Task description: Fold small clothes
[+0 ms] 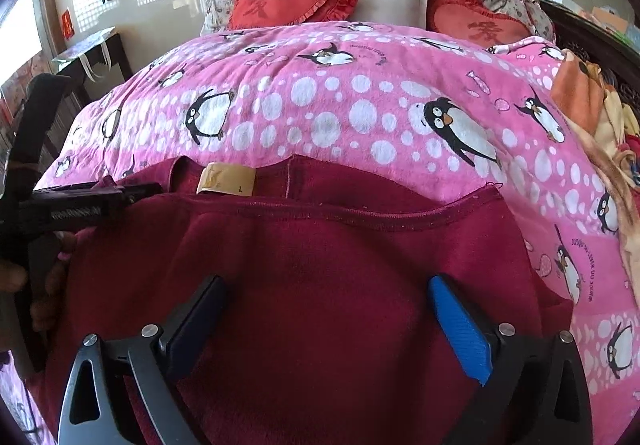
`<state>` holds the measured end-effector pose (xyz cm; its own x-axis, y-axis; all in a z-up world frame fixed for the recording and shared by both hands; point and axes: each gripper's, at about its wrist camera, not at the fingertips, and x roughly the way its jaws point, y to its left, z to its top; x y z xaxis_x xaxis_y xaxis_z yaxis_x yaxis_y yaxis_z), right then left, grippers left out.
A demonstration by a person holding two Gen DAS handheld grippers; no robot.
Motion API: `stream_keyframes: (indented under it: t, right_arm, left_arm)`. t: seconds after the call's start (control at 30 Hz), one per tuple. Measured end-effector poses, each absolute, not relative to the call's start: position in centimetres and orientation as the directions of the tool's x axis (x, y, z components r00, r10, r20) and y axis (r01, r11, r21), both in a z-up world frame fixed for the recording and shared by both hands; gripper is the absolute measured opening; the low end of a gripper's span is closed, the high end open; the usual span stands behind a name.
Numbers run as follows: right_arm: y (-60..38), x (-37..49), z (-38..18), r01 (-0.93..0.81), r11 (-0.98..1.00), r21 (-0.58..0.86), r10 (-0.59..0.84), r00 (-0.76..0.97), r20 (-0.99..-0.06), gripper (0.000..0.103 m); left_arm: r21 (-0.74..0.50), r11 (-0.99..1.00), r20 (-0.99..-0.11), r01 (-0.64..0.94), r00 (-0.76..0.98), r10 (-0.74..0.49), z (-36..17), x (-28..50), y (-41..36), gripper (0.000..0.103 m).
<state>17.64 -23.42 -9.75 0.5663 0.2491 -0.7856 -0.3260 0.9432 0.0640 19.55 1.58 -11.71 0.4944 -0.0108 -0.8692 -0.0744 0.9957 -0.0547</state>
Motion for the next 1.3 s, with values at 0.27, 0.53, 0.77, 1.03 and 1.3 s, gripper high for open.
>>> stream_keyframes:
  t: [0.27, 0.53, 0.77, 1.03, 1.3]
  right_arm:
    - [-23.1, 17.4, -9.3, -0.323, 0.946, 0.04, 0.227, 0.566, -0.793, 0.101]
    - [-24.6, 9.8, -2.9, -0.323, 0.941, 0.106, 0.306, 0.667, -0.679, 0.094]
    - [-24.3, 9.2, -6.2, -0.29, 0.949, 0.122, 0.289, 0.652, -0.7, 0.094]
    - [-22.6, 8.8, -9.1, -0.272, 0.962, 0.0, 0.188, 0.667, -0.721, 0.095]
    - [-23.0, 9.0, -9.3, -0.277, 0.96, 0.038, 0.219, 0.657, -0.721, 0.096]
  left_arm:
    - [-0.048, 0.996, -0.8, -0.079, 0.6, 0.009, -3.7, 10.8, 3.0, 0.102]
    - [-0.196, 0.979, -0.797, -0.062, 0.592, -0.123, -5.6, -4.7, 7.1, 0.102]
    - [-0.567, 0.818, -0.705, -0.098, 0.572, -0.42, -11.5, -9.0, 8.2, 0.102]
    - [-0.769, 0.636, -0.541, -0.064, 0.597, -0.593, -12.2, -7.6, 7.2, 0.102]
    - [-0.816, 0.574, -0.466, -0.072, 0.669, -0.578, -11.6, -5.3, 8.7, 0.102]
